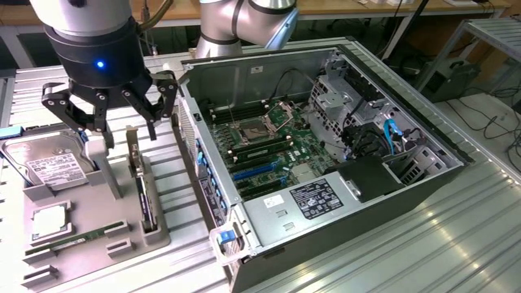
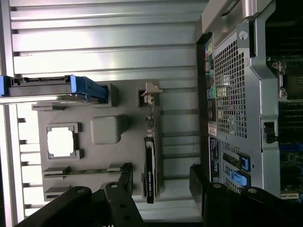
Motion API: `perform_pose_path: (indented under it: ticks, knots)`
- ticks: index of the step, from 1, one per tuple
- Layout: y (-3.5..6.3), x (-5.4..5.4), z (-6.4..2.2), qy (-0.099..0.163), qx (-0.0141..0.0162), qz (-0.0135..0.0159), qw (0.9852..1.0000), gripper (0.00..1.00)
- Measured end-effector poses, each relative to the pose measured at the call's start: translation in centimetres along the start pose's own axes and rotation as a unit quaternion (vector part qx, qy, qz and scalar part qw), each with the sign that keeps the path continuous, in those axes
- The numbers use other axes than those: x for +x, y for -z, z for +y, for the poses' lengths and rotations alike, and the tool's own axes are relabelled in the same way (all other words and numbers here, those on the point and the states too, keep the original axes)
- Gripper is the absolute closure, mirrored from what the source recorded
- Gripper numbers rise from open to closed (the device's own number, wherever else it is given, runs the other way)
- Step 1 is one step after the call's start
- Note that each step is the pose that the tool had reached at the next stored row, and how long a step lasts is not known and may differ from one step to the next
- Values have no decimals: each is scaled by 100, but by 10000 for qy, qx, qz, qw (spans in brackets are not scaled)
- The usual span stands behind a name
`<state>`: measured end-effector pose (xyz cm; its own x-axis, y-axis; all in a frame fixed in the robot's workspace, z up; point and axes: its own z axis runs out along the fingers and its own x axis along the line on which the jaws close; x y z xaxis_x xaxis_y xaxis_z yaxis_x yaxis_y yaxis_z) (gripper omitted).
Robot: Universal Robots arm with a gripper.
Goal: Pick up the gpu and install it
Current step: 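Pick up the gpu and move the gpu toward the slot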
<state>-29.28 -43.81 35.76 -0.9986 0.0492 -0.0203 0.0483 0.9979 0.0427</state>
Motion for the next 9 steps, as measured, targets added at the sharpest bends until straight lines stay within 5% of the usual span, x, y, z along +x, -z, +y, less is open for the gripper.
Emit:
perform_pose_path:
  ticks: [5, 9]
  knots:
    - [-79, 12, -17, 4, 0, 0, 10000, 26]
    - [-152, 43, -22, 6, 0, 0, 10000, 26]
